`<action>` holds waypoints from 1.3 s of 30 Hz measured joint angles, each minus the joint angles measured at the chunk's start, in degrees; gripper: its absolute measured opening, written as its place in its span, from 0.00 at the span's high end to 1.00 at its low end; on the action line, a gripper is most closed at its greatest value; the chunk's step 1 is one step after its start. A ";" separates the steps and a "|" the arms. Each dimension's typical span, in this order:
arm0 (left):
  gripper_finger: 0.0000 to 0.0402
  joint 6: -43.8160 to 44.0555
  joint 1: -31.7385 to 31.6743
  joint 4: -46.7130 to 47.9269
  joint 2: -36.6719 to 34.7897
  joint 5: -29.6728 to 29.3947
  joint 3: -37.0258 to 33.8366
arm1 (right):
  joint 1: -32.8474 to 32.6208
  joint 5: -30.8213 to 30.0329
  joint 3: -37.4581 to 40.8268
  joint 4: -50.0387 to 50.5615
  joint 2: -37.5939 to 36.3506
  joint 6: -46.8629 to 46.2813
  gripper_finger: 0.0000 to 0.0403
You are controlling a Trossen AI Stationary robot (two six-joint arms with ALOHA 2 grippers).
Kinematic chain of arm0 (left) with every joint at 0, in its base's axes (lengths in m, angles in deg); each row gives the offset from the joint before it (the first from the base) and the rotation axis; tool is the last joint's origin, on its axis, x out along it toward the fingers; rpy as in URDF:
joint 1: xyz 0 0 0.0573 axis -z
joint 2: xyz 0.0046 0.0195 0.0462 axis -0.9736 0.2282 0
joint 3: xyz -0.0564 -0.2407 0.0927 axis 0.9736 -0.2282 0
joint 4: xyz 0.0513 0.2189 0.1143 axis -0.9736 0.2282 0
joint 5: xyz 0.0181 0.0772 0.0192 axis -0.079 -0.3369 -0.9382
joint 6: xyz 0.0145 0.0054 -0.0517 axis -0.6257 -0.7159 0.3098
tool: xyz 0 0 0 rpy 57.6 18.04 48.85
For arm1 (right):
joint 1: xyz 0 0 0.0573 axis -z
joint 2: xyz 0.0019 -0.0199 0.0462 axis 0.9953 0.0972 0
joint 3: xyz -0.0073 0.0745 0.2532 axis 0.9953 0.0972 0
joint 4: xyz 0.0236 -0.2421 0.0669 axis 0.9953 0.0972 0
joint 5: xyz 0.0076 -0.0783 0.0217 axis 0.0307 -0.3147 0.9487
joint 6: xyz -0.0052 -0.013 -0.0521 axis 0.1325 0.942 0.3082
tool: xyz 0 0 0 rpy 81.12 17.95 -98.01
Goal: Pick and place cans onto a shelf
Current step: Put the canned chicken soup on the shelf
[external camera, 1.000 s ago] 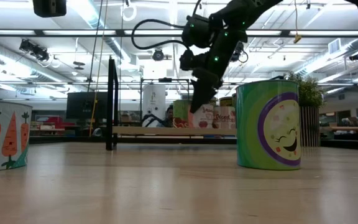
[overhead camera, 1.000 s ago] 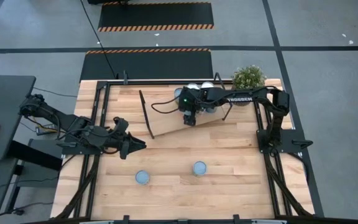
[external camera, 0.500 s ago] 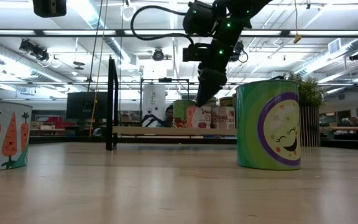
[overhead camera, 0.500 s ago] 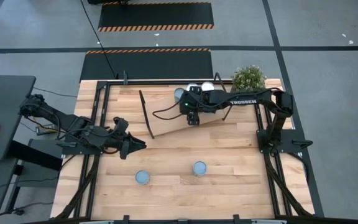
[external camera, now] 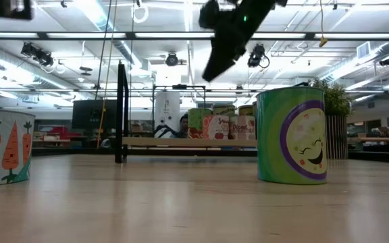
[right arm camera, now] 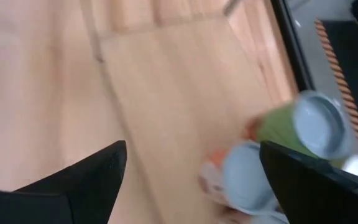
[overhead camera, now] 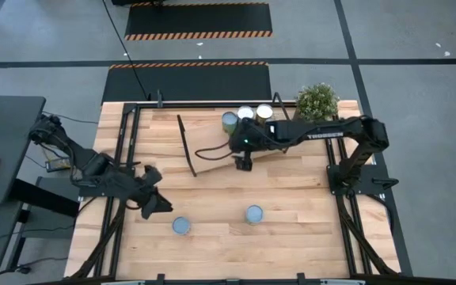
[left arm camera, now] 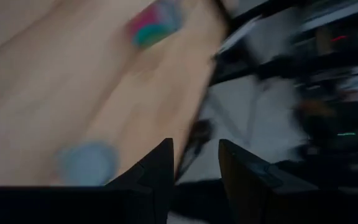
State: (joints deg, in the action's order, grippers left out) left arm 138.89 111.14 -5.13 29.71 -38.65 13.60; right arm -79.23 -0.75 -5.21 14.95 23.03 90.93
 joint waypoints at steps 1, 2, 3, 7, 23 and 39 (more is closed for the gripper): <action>0.67 1.59 0.86 2.90 0.06 -0.07 0.00 | -0.96 0.52 0.00 -0.54 -0.46 -0.91 0.07; 0.67 3.50 1.68 5.91 0.35 -0.03 0.00 | -1.84 0.77 0.00 -0.96 -0.76 -1.67 0.07; 0.67 5.50 2.39 8.85 0.77 -0.04 0.00 | -2.77 0.91 0.00 -1.37 -0.98 -2.50 0.07; 0.67 9.89 5.91 16.78 4.68 1.44 -0.02 | -6.23 0.93 0.00 -1.93 -1.11 -5.67 0.07; 0.26 10.92 12.37 10.92 26.73 16.38 -0.02 | -16.20 14.86 0.00 4.60 -1.11 -13.30 0.05; 0.26 14.87 12.96 7.62 27.02 5.91 0.00 | -27.32 10.10 0.42 4.23 9.52 -13.54 0.01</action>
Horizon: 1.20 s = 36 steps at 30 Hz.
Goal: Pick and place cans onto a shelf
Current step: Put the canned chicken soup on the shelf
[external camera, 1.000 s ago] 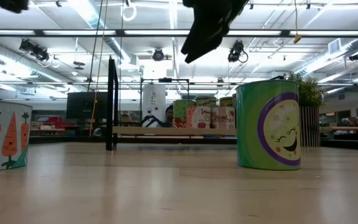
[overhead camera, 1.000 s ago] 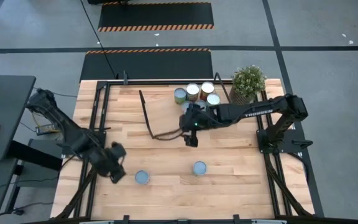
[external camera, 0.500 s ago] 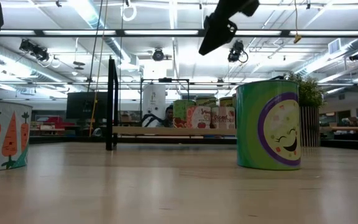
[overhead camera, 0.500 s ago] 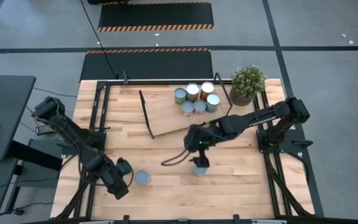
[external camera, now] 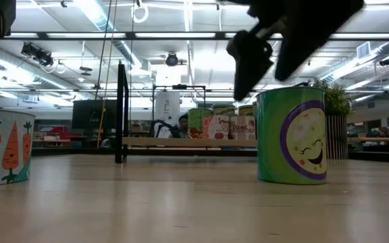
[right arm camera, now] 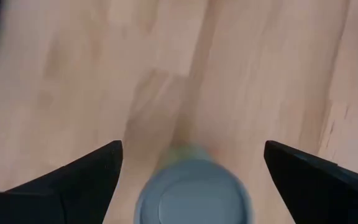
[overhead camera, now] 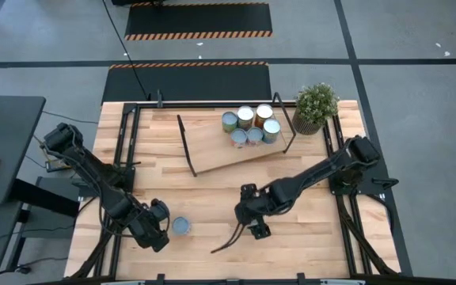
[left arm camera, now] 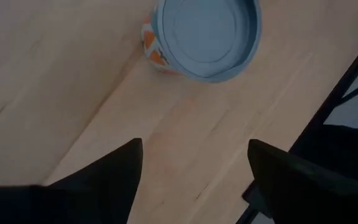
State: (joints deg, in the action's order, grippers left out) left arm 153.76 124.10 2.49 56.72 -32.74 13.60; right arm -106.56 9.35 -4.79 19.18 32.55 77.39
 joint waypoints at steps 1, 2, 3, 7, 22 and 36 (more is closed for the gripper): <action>0.26 0.00 0.00 0.01 0.00 0.02 -0.02 | -0.28 -0.96 0.00 0.46 0.71 0.00 0.01; 0.26 0.02 0.00 -0.02 0.00 0.04 -0.02 | -0.80 -2.21 0.02 1.33 1.04 0.00 0.01; 0.26 0.04 0.00 -0.13 0.00 0.04 -0.02 | -1.10 -3.16 0.04 3.12 1.55 0.00 0.01; 0.26 0.03 0.00 -0.51 0.00 -0.07 -0.01 | -1.21 -3.89 0.50 7.58 3.29 -1.51 0.01; 0.26 0.09 -0.22 -1.37 0.02 -2.56 0.00 | 1.12 -2.19 2.28 6.39 3.17 -3.01 0.23; 0.26 0.07 -0.24 -3.54 0.02 -2.97 -0.02 | 19.28 -1.91 -10.28 6.76 -2.06 8.98 0.26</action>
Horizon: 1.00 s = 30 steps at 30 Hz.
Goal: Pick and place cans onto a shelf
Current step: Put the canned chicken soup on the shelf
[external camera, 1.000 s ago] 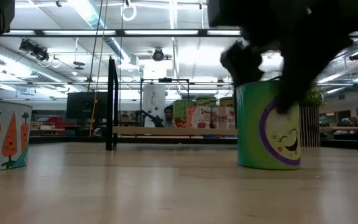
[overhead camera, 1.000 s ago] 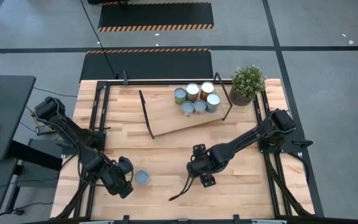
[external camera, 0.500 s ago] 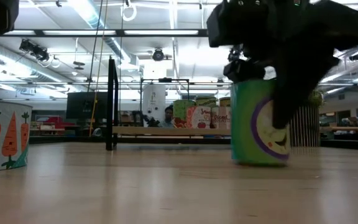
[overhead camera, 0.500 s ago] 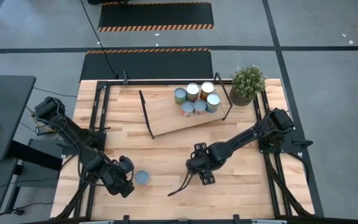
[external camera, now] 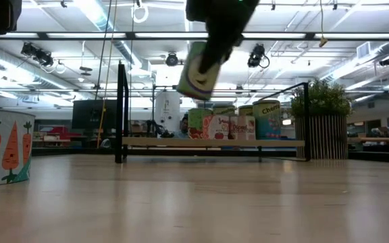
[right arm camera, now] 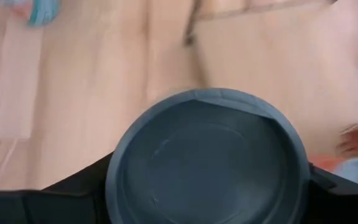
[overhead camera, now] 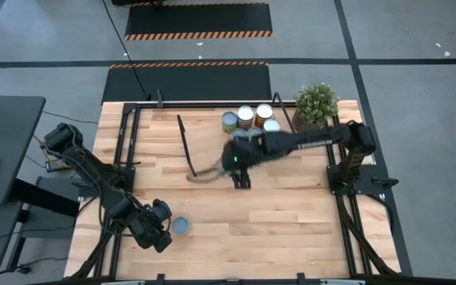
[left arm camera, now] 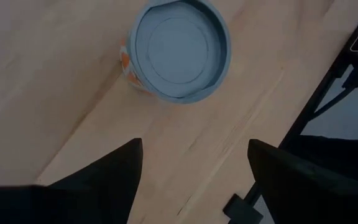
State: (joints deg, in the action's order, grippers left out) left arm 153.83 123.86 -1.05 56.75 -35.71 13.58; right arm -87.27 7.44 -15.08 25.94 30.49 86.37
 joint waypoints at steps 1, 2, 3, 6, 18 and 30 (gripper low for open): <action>0.26 0.00 0.00 -0.11 0.00 0.00 0.02 | 1.32 0.27 -1.18 -0.04 0.00 0.78 0.26; 0.26 0.00 0.00 -0.27 0.00 0.00 0.02 | 2.55 0.52 -2.32 -0.18 0.00 1.58 0.26; 0.26 0.00 0.00 -0.45 0.00 0.00 0.00 | 3.71 0.57 -3.46 -0.24 0.00 2.32 0.26; 0.26 -0.01 0.00 -0.62 0.00 -0.08 0.02 | 7.05 0.79 -6.58 -0.66 0.55 4.77 0.26; 0.26 -0.98 0.00 -0.57 0.00 -0.66 0.00 | 14.00 2.17 -22.83 7.03 16.83 5.27 0.26; 0.26 2.47 0.00 -2.01 0.00 -0.63 0.01 | 16.70 2.03 -27.49 13.70 24.37 7.00 0.19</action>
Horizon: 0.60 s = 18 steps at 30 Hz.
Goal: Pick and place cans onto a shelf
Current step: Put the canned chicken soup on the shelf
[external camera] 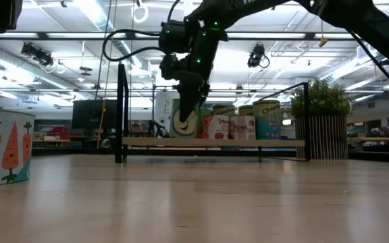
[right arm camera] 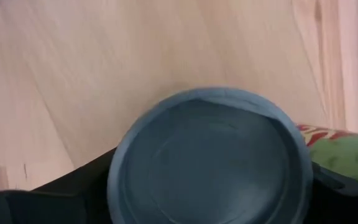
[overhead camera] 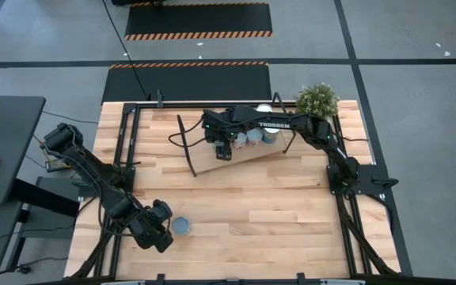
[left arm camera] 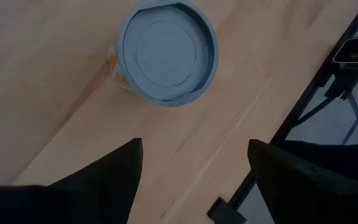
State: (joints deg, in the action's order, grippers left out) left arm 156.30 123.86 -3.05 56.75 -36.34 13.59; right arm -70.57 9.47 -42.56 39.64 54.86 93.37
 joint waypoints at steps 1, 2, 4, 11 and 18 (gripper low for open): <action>0.26 0.04 0.00 -0.10 0.00 0.01 -0.01 | 0.08 -0.29 0.00 0.19 0.00 0.13 0.17; 0.26 0.04 0.00 -0.22 0.00 0.00 -0.01 | 0.11 -0.81 0.00 -0.22 0.00 0.15 0.15; 0.26 0.04 0.00 -0.20 0.00 0.01 0.01 | 0.11 -2.58 0.00 0.18 -0.02 0.53 0.11; 0.26 0.01 0.00 -0.14 0.00 0.02 -0.01 | -0.44 -6.09 -1.16 5.48 -0.22 0.72 0.02; 0.26 -0.03 0.07 1.76 0.00 6.15 0.00 | -2.00 -4.69 -1.14 6.86 -2.79 0.59 0.01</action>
State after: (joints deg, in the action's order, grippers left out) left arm 156.26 123.92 -1.30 56.75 -30.19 13.58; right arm -72.57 4.78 -43.70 46.50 52.07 93.95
